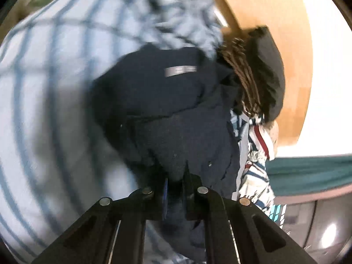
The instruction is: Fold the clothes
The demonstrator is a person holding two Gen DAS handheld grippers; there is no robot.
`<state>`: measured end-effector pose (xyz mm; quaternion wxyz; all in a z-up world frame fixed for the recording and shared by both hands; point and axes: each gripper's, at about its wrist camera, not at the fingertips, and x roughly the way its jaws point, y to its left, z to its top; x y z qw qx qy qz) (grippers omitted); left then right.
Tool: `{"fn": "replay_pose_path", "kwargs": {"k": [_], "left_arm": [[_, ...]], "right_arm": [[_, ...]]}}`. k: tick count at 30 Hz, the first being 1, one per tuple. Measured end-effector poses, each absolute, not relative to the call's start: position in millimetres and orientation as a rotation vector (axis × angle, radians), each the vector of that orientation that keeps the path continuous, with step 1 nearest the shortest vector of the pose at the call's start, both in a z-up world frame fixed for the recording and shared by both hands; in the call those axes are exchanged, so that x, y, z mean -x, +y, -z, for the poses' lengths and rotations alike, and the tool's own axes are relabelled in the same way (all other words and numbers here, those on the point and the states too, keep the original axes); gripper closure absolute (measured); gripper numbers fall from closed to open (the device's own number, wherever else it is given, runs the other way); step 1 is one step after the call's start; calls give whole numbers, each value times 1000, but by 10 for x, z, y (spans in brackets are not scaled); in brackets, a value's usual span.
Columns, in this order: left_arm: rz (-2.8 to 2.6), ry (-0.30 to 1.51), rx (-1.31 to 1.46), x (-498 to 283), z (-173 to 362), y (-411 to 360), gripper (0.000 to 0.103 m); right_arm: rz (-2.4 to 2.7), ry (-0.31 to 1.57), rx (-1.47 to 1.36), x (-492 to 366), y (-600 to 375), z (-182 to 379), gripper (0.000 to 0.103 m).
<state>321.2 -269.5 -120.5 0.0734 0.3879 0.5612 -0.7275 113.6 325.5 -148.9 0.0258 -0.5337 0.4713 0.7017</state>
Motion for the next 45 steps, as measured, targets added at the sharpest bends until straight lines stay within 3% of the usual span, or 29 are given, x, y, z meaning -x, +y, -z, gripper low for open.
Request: {"fn": "replay_pose_path", "kwargs": {"k": [9, 17, 19, 21, 22, 23, 24, 25, 26, 29, 34, 38, 45], "left_arm": [[2228, 1567, -1228, -2155, 1156, -2619, 94], [2113, 1452, -1321, -1782, 1686, -2552, 94], [2135, 1501, -1277, -1828, 1764, -2569, 94], [2132, 1568, -1263, -1890, 1751, -2607, 93], [2134, 1652, -1235, -1965, 1715, -2636, 88], [2133, 1737, -1205, -2040, 1678, -2666, 75], [2131, 1823, -1172, -2115, 1641, -2696, 66], [2152, 1872, -1105, -2245, 1573, -2716, 40], [2173, 1918, -1034, -2376, 1505, -2736, 21], [2249, 1886, -892, -2812, 1326, -2784, 21], [2162, 1890, -957, -3182, 1540, -2802, 24], [2032, 1957, -1020, -3229, 1863, -2755, 33], [2068, 1868, -1058, -2938, 1956, -2743, 35]], "right_arm": [[-2182, 1449, 1517, -458, 3383, 1441, 93], [-2296, 1258, 1524, 110, 3270, 1524, 94], [-2315, 1266, 1530, 130, 3242, 1568, 90], [-2325, 1338, 1541, -4, 3223, 1541, 70], [-2330, 1379, 1547, -84, 3215, 1520, 63], [-2339, 1410, 1547, -180, 3210, 1494, 50], [-2350, 1433, 1541, -289, 3209, 1464, 48], [-2361, 1456, 1535, -398, 3207, 1434, 48], [-2361, 1475, 1538, -500, 3213, 1429, 45], [-2327, 1520, 1571, -774, 3252, 1498, 41], [-2262, 1582, 1600, -1058, 3313, 1715, 41], [-2283, 1634, 1585, -1114, 3317, 1809, 42], [-2251, 1727, 1554, -1082, 3397, 2019, 42]]}}
